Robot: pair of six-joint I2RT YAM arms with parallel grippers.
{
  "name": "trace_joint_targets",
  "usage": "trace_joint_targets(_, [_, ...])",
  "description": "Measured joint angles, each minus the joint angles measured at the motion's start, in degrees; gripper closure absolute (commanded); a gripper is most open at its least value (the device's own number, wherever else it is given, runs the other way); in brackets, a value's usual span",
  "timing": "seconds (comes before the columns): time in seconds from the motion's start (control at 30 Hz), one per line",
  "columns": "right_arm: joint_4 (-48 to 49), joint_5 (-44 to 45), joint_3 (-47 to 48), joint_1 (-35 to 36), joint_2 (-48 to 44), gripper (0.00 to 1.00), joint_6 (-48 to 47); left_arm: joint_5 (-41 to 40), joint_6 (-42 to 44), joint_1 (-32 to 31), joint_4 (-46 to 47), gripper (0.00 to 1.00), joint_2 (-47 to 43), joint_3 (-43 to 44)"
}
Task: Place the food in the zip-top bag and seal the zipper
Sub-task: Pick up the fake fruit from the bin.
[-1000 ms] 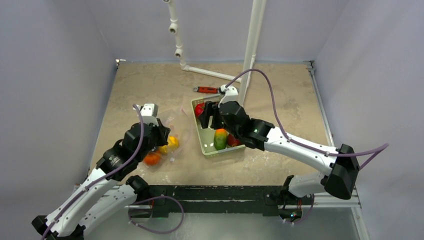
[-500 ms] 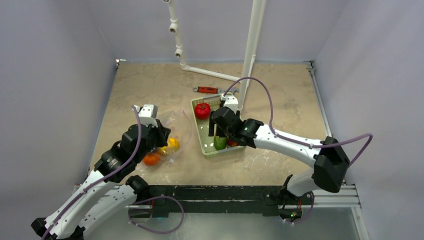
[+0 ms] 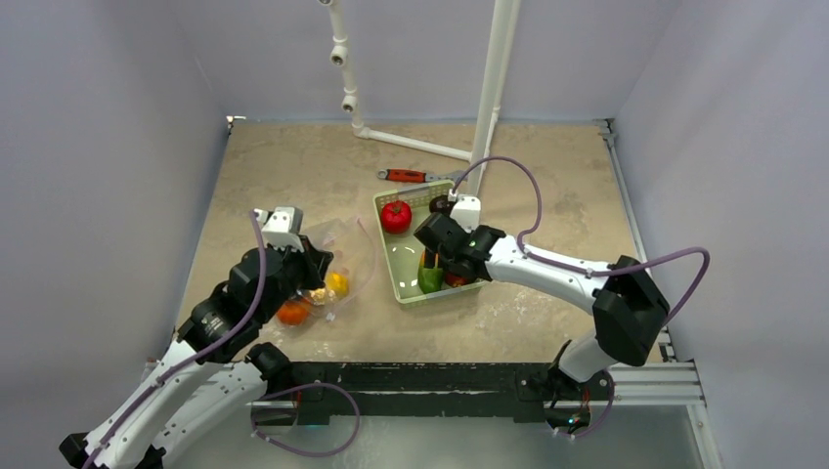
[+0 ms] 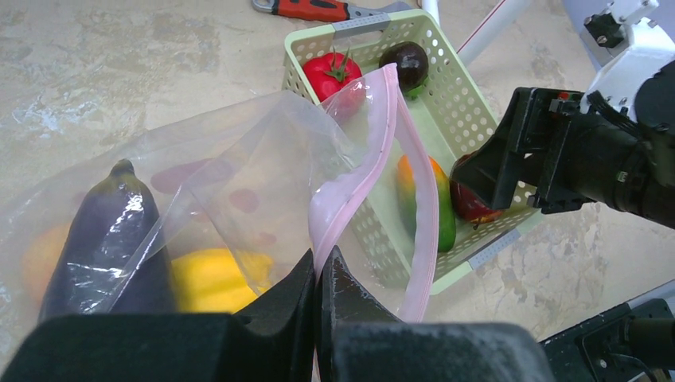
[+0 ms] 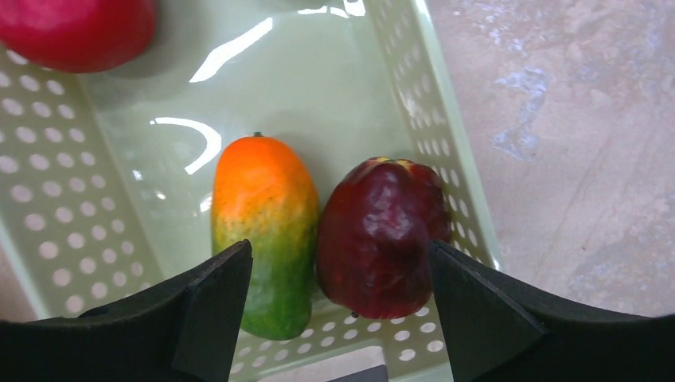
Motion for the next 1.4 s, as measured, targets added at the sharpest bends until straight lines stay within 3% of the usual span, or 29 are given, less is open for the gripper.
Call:
trace_joint_targets(0.33, [-5.9, 2.3, 0.9, -0.1, 4.0, 0.12, 5.7, 0.2, 0.0, -1.1, 0.0, 1.0, -2.1, 0.0])
trace_joint_targets(0.6, [-4.8, 1.9, 0.3, -0.8, 6.7, 0.17, 6.1, 0.2, 0.0, -2.1, 0.0, 1.0, -3.5, 0.0])
trace_joint_targets(0.67, [-3.4, 1.6, -0.4, -1.0, 6.7, 0.21, 5.7, 0.1, 0.0, -2.4, 0.0, 1.0, -3.6, 0.0])
trace_joint_targets(0.97, [0.0, 1.1, -1.0, -1.5, 6.6, 0.62, 4.4, -0.7, 0.0, -3.1, 0.0, 1.0, -3.6, 0.0])
trace_joint_targets(1.4, [0.4, 0.3, 2.1, -1.5, -1.8, 0.74, 1.6, -1.4, 0.0, -3.1, 0.0, 1.0, -1.7, 0.0])
